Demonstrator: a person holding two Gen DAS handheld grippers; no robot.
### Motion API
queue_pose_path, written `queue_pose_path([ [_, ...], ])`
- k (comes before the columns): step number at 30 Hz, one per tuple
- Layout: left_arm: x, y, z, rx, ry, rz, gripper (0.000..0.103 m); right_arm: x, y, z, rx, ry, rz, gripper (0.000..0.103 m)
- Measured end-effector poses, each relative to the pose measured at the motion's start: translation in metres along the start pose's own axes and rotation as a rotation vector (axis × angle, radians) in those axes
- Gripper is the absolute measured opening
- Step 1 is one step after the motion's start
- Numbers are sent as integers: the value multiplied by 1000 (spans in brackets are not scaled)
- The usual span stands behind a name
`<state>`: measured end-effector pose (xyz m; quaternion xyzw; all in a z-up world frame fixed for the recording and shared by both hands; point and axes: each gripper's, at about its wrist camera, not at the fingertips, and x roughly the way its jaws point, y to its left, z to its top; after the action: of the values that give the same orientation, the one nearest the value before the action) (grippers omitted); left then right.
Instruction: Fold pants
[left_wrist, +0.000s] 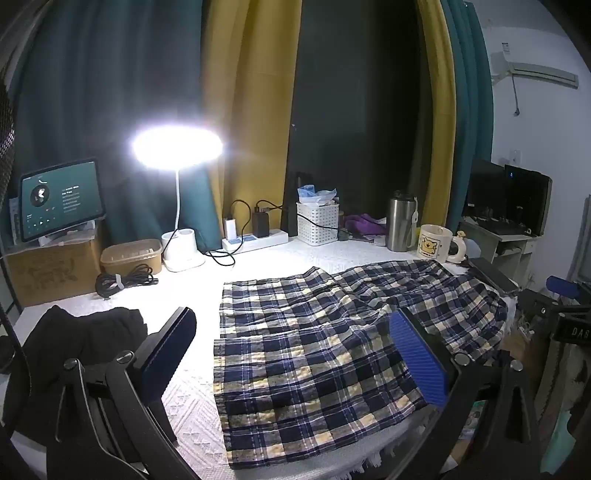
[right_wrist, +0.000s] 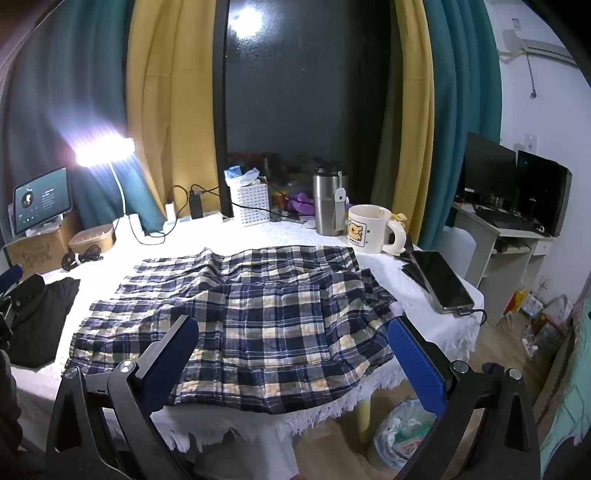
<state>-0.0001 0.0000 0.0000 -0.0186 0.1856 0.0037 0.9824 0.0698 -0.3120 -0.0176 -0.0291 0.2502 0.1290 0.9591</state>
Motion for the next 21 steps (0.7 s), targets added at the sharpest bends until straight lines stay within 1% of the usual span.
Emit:
queue_pose_path([
  [6,0,0,0,1,10,1,103,0,0,0,-1,2,2,103],
  [9,0,0,0,-4,-11,-4,103,0,0,0,-2,2,1,103],
  [21,3,-1,-4,-3,0,-2,103,1,0,-1,-3,4,1,103],
])
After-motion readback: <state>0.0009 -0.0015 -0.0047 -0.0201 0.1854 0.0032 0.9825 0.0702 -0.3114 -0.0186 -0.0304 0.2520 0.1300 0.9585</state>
